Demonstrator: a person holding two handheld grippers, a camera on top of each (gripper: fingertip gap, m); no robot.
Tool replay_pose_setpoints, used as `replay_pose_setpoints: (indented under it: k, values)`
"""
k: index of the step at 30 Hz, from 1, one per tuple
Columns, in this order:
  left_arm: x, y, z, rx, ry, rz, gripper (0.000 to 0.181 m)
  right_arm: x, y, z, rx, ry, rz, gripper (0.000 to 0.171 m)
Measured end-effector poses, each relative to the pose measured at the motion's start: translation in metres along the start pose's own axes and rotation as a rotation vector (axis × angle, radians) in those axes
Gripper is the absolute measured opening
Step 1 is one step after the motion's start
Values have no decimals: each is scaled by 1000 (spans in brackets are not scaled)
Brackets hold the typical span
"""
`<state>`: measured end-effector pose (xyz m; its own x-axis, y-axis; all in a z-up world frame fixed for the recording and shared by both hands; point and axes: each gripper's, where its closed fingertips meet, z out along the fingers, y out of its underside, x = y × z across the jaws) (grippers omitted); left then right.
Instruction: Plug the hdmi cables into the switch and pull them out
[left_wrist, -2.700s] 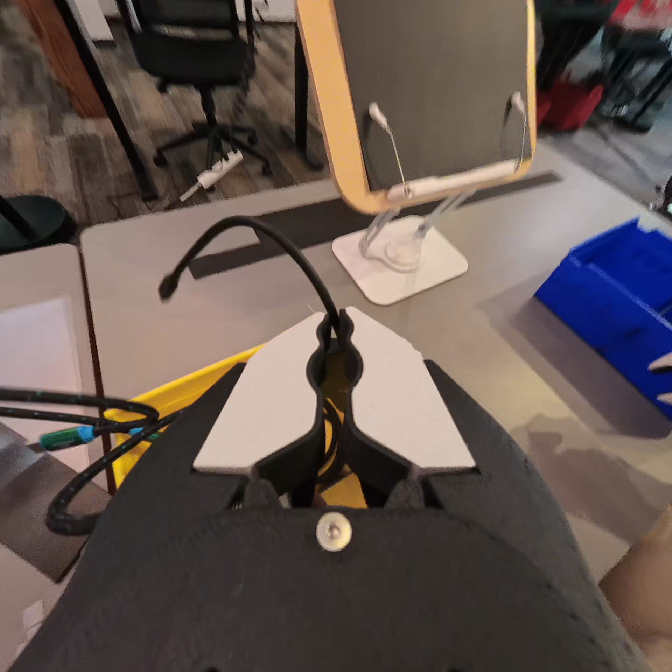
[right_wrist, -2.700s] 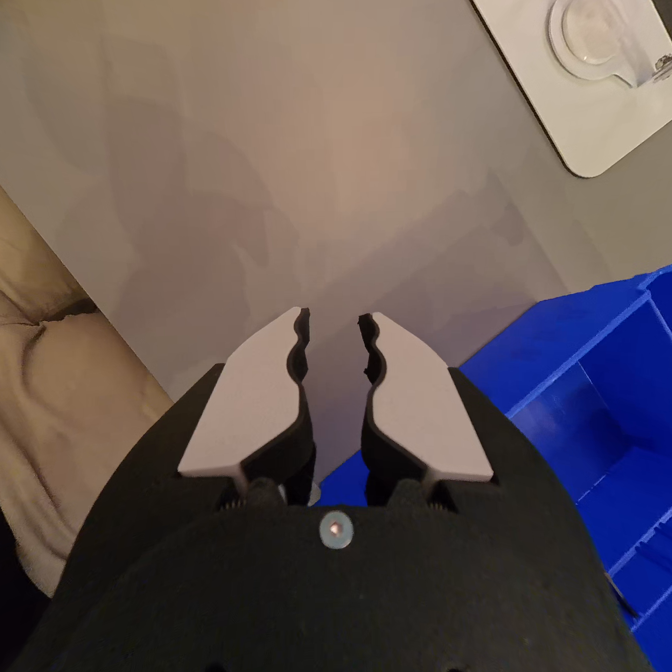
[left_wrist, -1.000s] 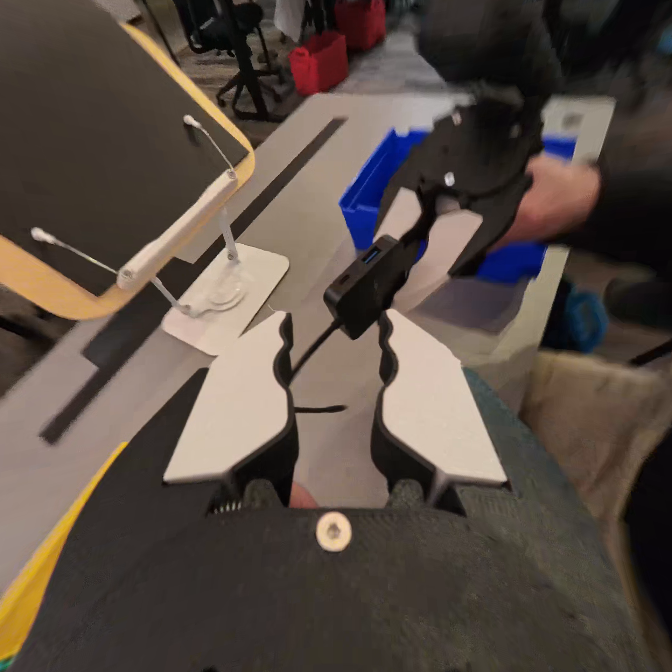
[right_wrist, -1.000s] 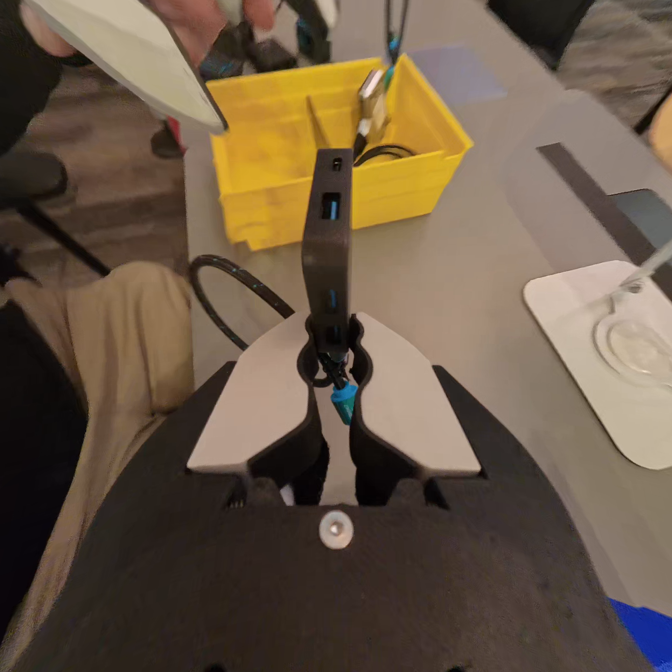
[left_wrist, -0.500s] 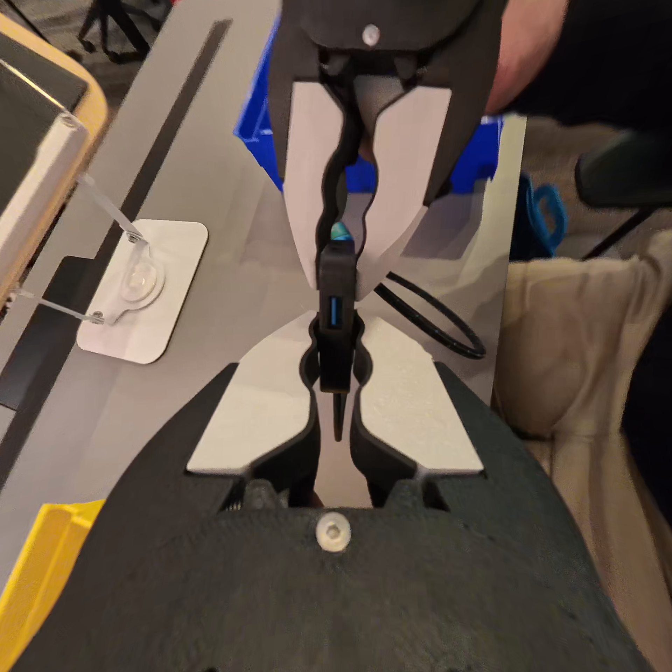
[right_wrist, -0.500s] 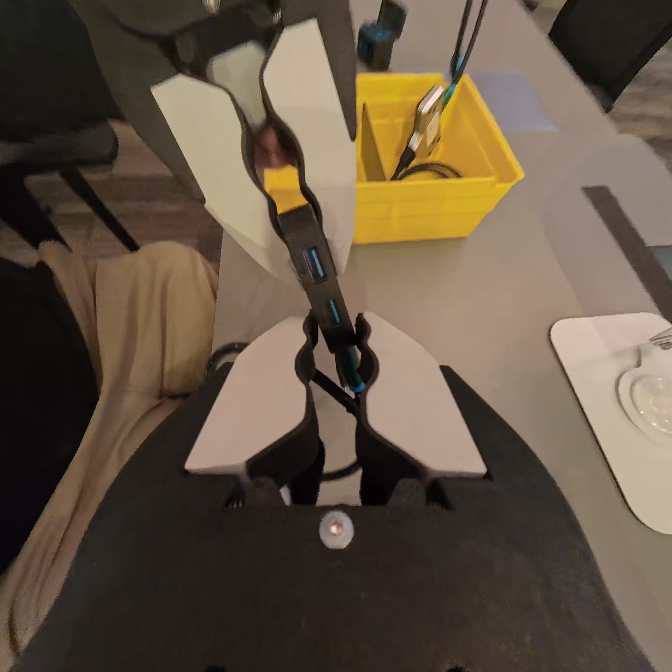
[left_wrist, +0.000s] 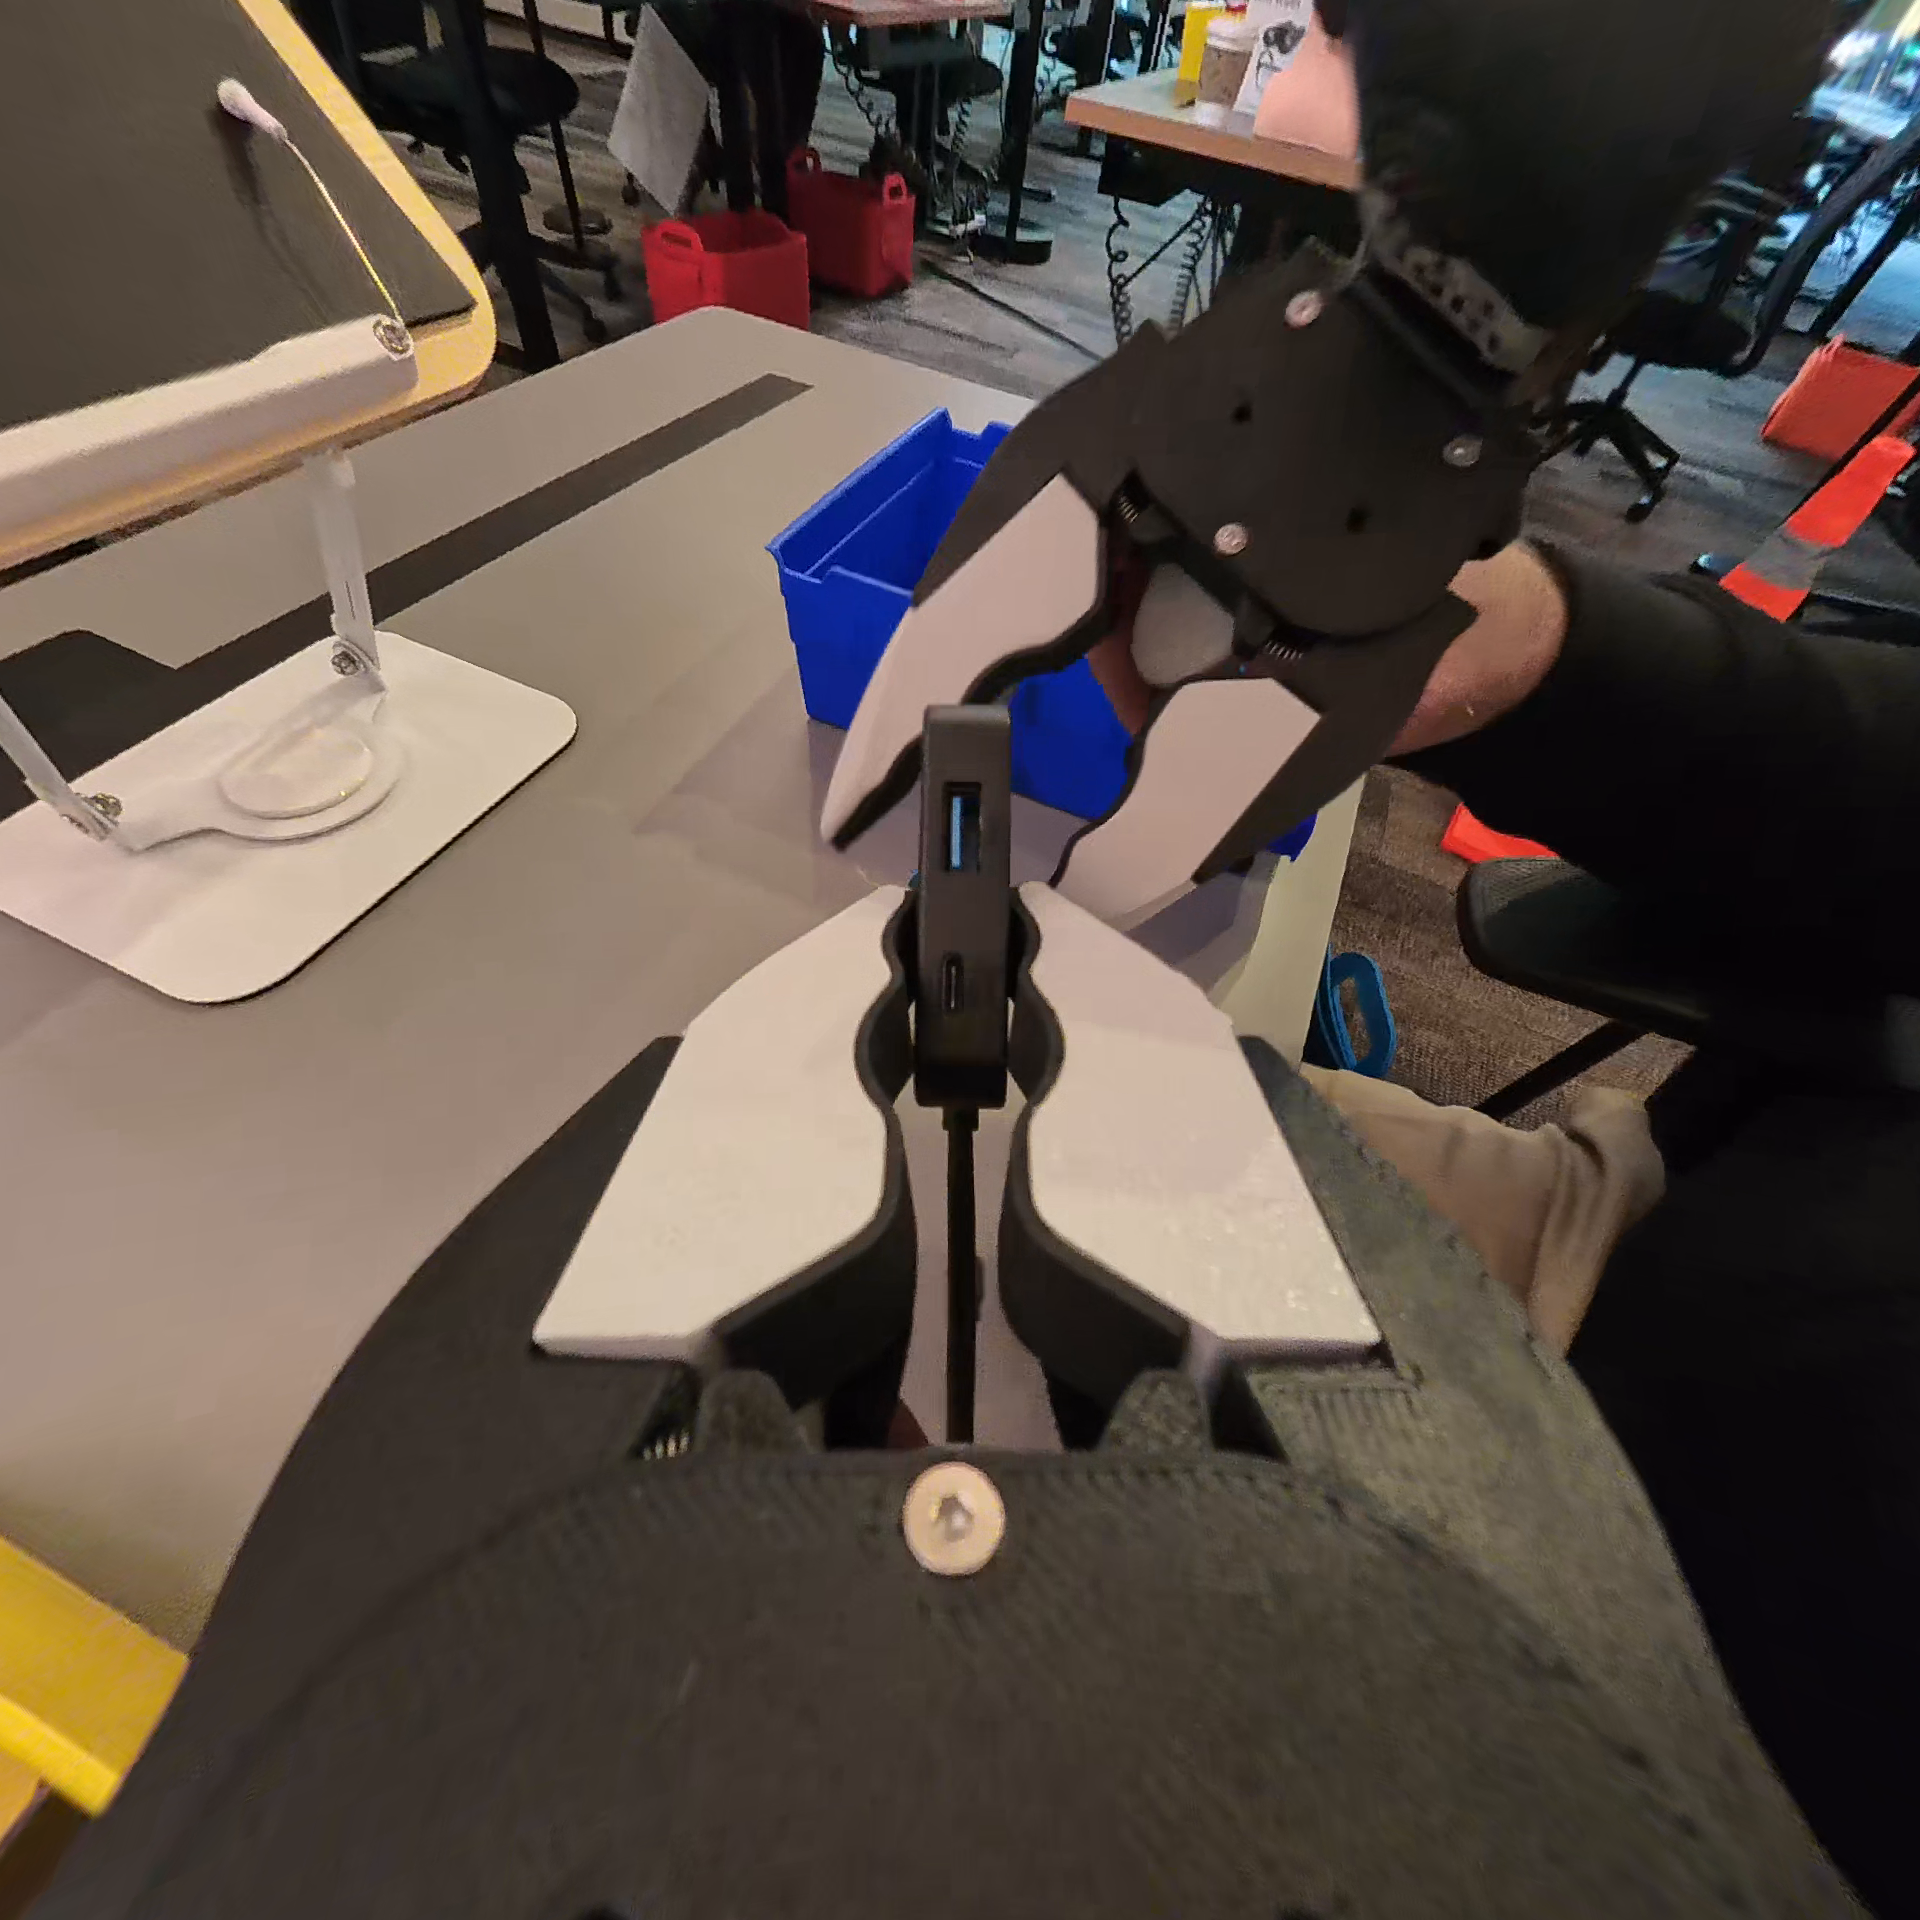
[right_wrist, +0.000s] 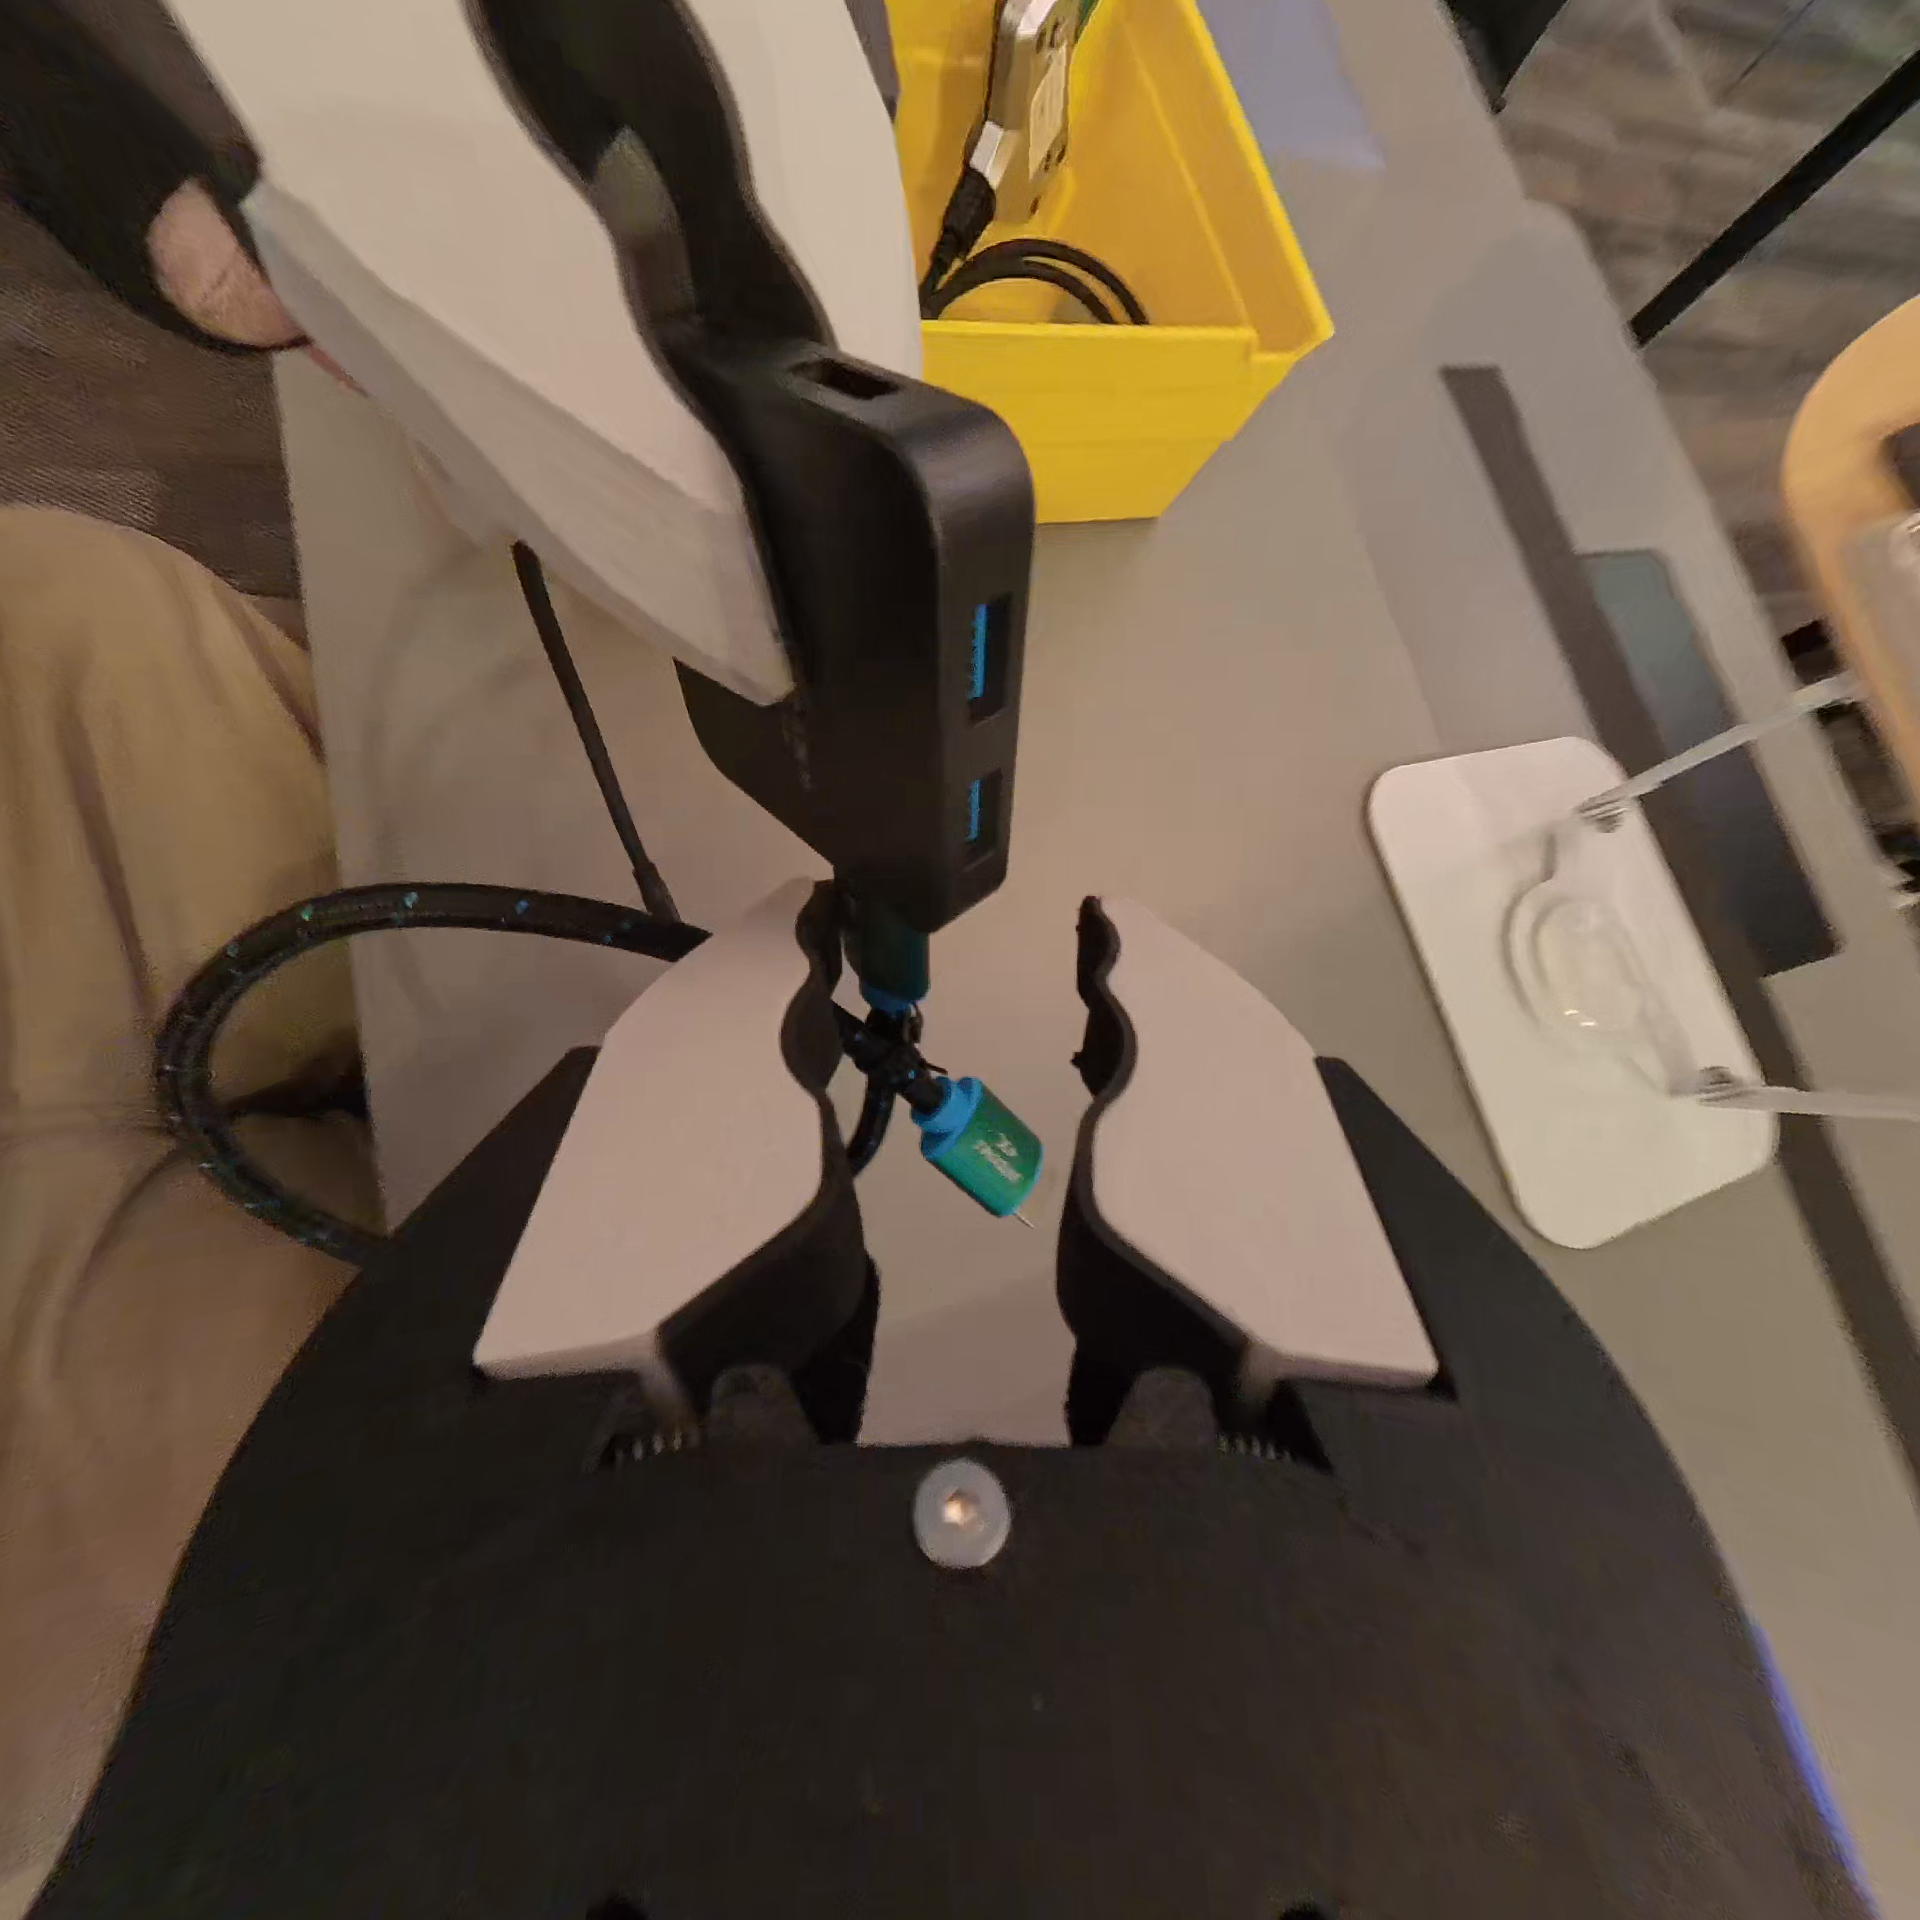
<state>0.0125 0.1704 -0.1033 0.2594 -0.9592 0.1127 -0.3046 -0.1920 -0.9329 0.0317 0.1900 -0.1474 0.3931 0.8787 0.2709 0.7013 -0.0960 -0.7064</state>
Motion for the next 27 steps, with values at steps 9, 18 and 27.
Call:
replay_pose_setpoints:
  k: [9, 18, 27]
  values:
    - [11, -2, -3, 41, 48, 34, 14, -34, -2, 8, 81, -332, 172, 12]
    - [28, 32, 3, -213, 75, 291, 39, -60, 10, 13, -82, -353, -25, 10]
    - [7, 20, 3, -125, -7, 94, 14, -13, -11, 2, 3, -10, -58, 40]
